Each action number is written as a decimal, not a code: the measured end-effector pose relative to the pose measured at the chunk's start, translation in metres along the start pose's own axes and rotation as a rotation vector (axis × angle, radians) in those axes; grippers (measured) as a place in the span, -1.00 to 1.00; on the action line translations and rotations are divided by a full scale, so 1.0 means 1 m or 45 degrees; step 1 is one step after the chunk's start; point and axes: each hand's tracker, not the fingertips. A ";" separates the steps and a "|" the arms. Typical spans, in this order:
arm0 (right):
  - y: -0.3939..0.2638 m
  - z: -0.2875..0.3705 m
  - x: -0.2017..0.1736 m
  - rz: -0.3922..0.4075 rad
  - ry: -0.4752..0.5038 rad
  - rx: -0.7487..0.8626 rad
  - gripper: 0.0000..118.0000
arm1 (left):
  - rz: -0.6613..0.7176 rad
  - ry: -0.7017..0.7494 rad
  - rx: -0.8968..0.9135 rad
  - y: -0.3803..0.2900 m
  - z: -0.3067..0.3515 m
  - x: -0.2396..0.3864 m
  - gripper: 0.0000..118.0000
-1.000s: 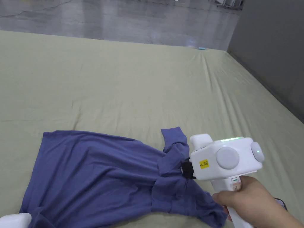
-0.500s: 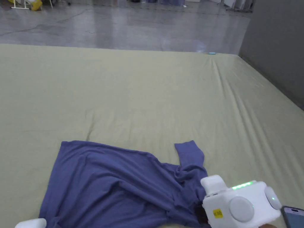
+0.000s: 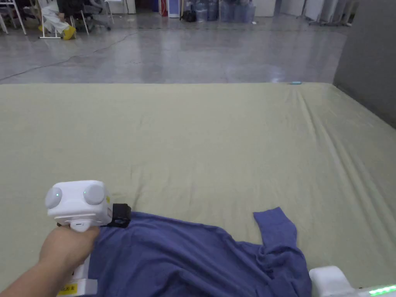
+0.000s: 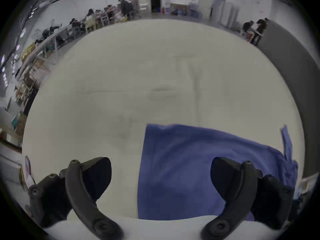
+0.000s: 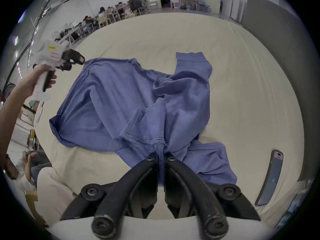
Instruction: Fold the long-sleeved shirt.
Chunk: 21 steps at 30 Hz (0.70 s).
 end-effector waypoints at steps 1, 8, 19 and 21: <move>0.001 0.001 0.002 -0.017 0.005 0.002 -0.96 | -0.011 -0.023 -0.041 -0.010 -0.024 0.005 0.74; 0.012 0.004 0.009 -0.044 0.014 0.029 -0.97 | -0.184 0.006 -0.057 -0.022 0.011 0.026 -0.96; 0.121 0.100 0.021 0.045 -0.040 0.316 -1.00 | -0.105 -0.317 0.291 0.049 0.228 0.009 -1.00; 0.158 0.128 0.024 0.098 -0.125 0.383 -1.00 | -0.117 -0.310 0.377 0.083 0.251 -0.002 -1.00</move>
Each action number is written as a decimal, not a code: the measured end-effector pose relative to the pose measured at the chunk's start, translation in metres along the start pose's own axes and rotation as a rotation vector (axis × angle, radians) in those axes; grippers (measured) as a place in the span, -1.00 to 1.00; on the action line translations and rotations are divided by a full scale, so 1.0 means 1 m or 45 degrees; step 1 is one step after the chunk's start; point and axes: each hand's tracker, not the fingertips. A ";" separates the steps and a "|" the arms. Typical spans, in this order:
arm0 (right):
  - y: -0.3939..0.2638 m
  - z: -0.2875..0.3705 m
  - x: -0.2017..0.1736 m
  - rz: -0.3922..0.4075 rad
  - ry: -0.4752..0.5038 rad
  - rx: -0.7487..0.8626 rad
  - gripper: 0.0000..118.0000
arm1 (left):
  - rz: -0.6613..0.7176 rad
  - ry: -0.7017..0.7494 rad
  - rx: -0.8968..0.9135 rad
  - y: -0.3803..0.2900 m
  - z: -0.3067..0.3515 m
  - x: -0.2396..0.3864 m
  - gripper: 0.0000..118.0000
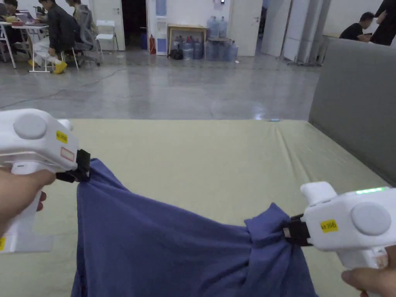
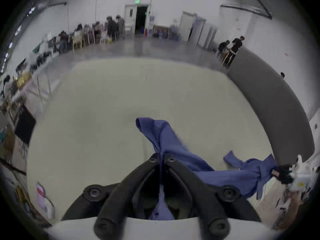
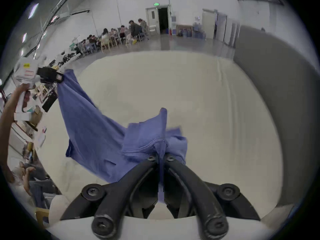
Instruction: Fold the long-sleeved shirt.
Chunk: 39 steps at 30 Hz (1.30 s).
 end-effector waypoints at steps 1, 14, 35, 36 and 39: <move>0.024 0.008 0.005 0.020 -0.015 0.027 -1.00 | 0.016 0.021 0.043 0.019 0.010 -0.004 -1.00; 0.274 0.060 0.015 0.034 -0.200 0.261 -1.00 | 0.225 -0.036 0.384 0.170 0.062 0.000 -1.00; -0.085 -0.148 0.005 0.079 -0.161 -0.221 -1.00 | 0.158 -0.086 -0.381 -0.145 -0.106 -0.034 -1.00; -0.099 -0.138 0.001 0.128 -0.161 -0.201 -1.00 | 0.180 -0.084 -0.382 -0.157 -0.099 -0.038 -1.00; -0.131 -0.101 -0.015 0.216 -0.152 -0.151 -1.00 | 0.133 -0.082 -0.362 -0.189 -0.074 -0.041 -1.00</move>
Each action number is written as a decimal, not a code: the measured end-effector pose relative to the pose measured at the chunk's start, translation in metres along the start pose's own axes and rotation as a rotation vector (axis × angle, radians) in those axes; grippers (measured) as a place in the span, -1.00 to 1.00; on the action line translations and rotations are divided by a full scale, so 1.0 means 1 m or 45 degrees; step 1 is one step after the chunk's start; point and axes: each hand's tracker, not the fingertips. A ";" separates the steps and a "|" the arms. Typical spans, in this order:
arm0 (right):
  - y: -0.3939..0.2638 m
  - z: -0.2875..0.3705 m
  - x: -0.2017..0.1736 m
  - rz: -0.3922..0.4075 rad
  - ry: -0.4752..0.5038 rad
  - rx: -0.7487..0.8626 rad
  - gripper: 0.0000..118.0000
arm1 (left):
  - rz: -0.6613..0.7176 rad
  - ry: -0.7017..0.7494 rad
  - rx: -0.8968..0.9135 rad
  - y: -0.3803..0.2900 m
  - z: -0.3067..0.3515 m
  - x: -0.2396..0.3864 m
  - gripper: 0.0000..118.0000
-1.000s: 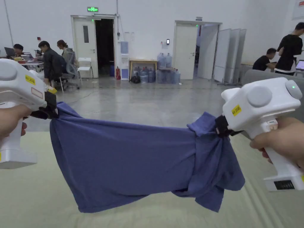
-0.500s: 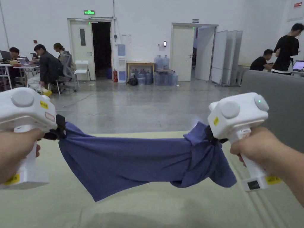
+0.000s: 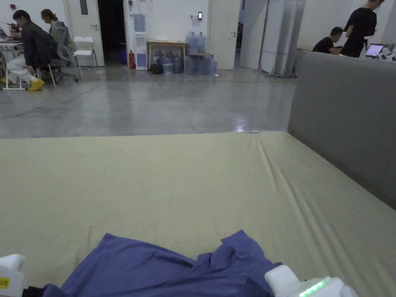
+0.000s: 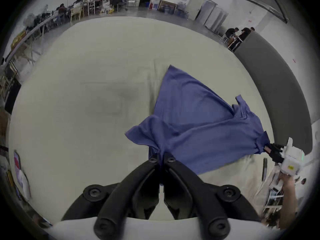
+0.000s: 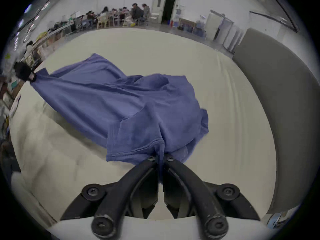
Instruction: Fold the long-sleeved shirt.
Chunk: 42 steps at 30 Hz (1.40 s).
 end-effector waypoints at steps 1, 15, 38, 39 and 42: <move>-0.010 0.008 -0.005 0.028 0.005 -0.012 -1.00 | -0.018 0.001 -0.003 -0.009 0.007 -0.001 -1.00; -0.103 0.000 -0.026 -0.026 0.121 -0.145 -1.00 | 0.177 -0.054 -0.158 -0.139 -0.024 -0.040 -1.00; -0.135 0.154 -0.050 -0.081 0.233 0.001 -1.00 | 0.061 -0.054 -0.066 -0.236 0.062 0.030 -1.00; -0.134 0.156 -0.051 -0.081 0.248 -0.002 -1.00 | 0.048 -0.066 -0.059 -0.222 0.058 0.029 -1.00; -0.131 0.160 -0.054 -0.092 0.274 0.011 -1.00 | 0.027 -0.089 0.072 -0.149 0.049 0.041 -0.86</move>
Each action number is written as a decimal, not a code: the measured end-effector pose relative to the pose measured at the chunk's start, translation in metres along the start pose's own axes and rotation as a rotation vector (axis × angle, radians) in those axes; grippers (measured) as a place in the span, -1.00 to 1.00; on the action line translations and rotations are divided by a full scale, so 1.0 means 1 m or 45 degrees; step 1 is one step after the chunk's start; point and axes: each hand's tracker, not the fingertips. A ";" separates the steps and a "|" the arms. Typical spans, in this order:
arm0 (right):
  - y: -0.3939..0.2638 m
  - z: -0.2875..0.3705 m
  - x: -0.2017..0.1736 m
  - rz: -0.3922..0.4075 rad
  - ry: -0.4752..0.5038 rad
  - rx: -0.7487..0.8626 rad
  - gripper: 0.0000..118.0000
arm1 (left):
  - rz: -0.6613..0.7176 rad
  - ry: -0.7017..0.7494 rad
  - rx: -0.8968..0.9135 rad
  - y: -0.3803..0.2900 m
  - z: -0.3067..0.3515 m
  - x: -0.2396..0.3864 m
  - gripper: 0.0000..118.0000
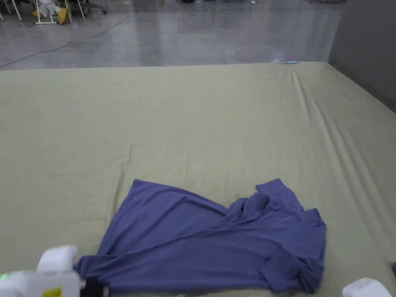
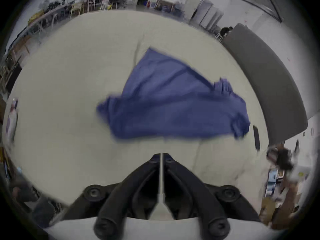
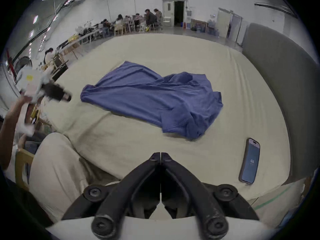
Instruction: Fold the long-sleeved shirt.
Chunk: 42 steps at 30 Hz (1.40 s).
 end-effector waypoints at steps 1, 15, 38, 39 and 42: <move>0.001 0.000 -0.002 -0.003 0.006 0.004 -1.00 | -0.041 0.036 0.051 0.030 -0.013 0.003 -0.17; 0.008 -0.015 0.021 -0.188 -0.028 -0.080 -1.00 | -0.204 0.362 -0.260 0.201 -0.239 0.023 0.44; 0.111 -0.186 0.137 -0.606 -0.204 -0.172 -0.25 | -0.321 0.332 -0.117 0.224 -0.175 0.041 -1.00; 0.113 -0.194 0.137 -0.535 -0.190 -0.251 -0.49 | -0.316 0.329 -0.116 0.221 -0.170 0.045 -1.00; 0.115 -0.189 0.130 -0.531 -0.135 -0.226 -0.88 | -0.293 0.313 -0.116 0.224 -0.162 0.044 -1.00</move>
